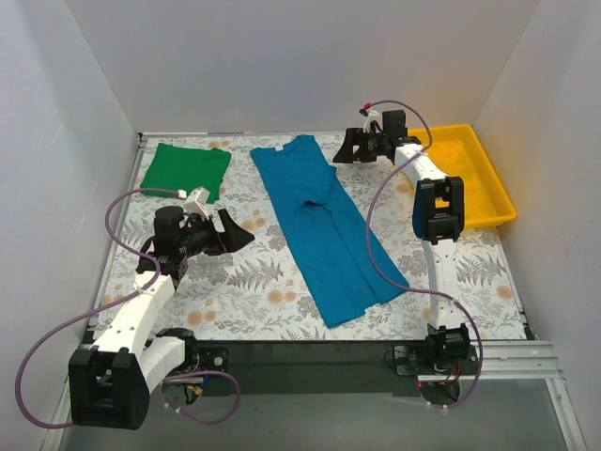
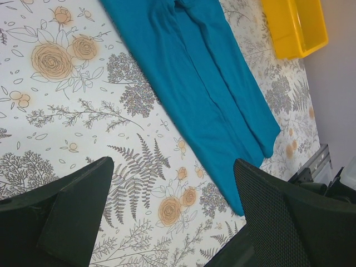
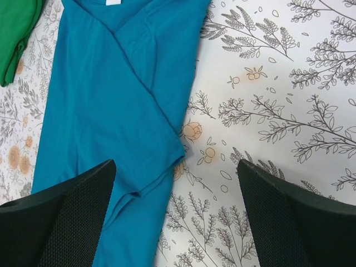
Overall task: Fold and stack the t-shirts
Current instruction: Fold the tshirt
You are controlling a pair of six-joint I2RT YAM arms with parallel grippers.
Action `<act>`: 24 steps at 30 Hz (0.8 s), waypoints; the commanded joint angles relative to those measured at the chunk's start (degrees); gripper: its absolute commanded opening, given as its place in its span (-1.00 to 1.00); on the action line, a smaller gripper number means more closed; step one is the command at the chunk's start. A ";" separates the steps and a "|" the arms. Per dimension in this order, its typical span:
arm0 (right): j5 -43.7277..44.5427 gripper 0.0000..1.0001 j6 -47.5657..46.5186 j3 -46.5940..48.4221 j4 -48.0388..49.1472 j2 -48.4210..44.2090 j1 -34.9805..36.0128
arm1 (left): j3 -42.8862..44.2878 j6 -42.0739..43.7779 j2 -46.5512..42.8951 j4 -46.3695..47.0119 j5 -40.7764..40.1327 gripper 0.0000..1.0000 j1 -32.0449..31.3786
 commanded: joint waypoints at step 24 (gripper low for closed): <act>0.39 0.44 11.87 2.14 10.48 5.26 1.93 | 1.06 1.02 1.32 -0.65 -0.33 0.77 -0.72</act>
